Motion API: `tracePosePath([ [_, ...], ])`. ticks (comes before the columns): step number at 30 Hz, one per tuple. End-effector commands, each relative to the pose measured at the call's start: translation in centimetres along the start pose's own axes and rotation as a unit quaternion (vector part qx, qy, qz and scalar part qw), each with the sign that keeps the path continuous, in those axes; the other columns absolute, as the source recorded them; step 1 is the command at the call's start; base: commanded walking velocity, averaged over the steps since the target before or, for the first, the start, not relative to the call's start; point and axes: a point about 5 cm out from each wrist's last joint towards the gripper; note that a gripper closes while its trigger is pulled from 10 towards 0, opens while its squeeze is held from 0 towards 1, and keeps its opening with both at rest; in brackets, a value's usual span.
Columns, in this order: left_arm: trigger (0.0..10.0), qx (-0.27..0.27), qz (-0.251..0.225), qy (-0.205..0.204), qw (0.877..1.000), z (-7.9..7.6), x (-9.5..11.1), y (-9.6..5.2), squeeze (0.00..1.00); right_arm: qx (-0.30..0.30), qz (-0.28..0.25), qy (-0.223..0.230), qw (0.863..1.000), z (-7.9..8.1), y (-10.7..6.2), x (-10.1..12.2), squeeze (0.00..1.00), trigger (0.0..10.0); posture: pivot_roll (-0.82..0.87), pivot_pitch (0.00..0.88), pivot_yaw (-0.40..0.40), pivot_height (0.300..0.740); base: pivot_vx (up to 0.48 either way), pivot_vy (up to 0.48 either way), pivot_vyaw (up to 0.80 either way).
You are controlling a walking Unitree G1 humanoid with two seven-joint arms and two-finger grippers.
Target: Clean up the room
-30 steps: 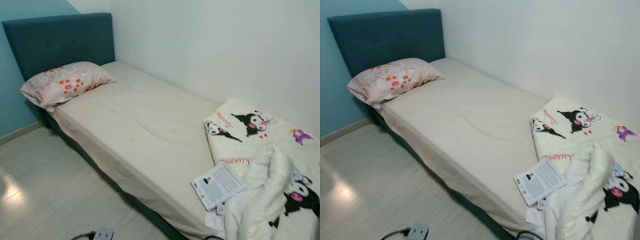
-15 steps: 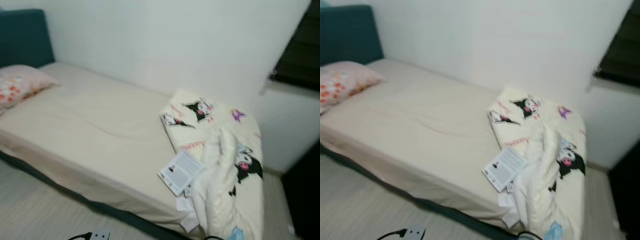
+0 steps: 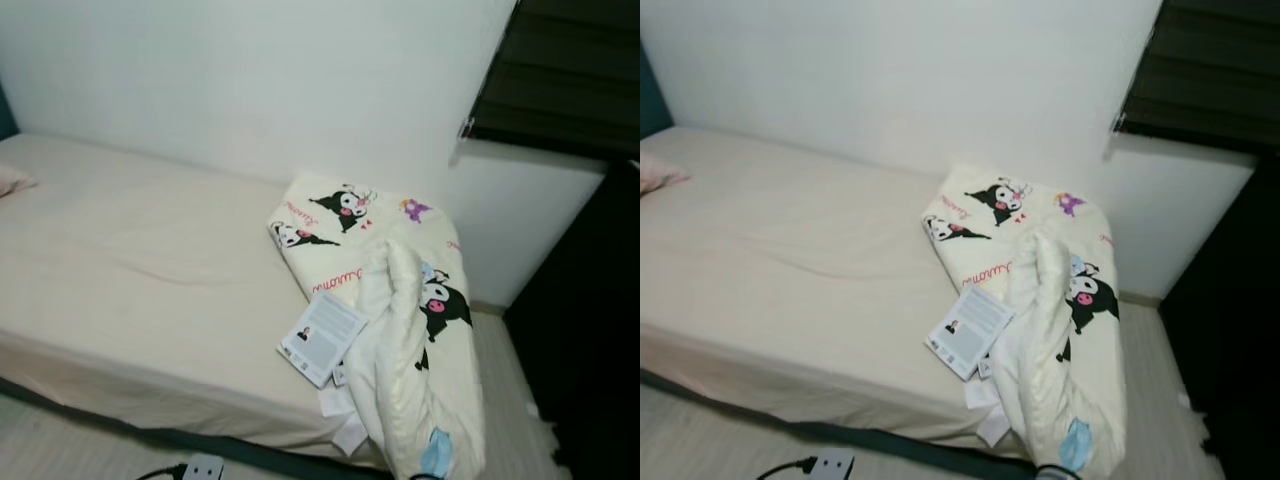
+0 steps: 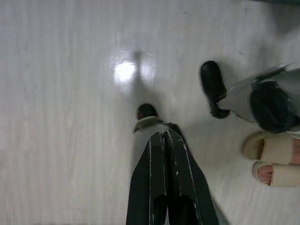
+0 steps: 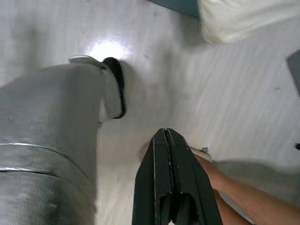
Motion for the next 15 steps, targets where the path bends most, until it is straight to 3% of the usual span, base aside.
tracePosePath([
  [1,10.0,-0.005,0.002,0.007,1.000,-0.32,-0.16,0.00,0.00,-0.002,0.003,-0.005,1.000,-0.05,-0.01,-0.16,0.00,10.0,-0.01,0.000,-0.077,0.740,0.000,0.000,0.00],
  [6,10.0,-0.002,0.001,0.007,1.000,-0.23,-0.11,0.00,0.00,-0.001,0.003,-0.004,1.000,0.02,0.00,-0.13,0.00,10.0,-0.01,0.000,-0.074,0.740,0.000,0.000,0.00],
  [15,10.0,-0.002,0.000,0.008,1.000,-0.17,-0.06,0.00,0.00,-0.001,0.000,0.002,1.000,0.09,0.00,-0.07,0.00,10.0,-0.02,0.000,-0.073,0.740,0.000,0.000,-0.71],
])
Point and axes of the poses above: a point about 5 cm out from each wrist's last joint towards the gripper, its own y axis pointing out of the wrist towards the gripper, its own x axis along the axis of the wrist's last joint, z = x × y, and after that the axes turned 12 degrees about y, right-handed
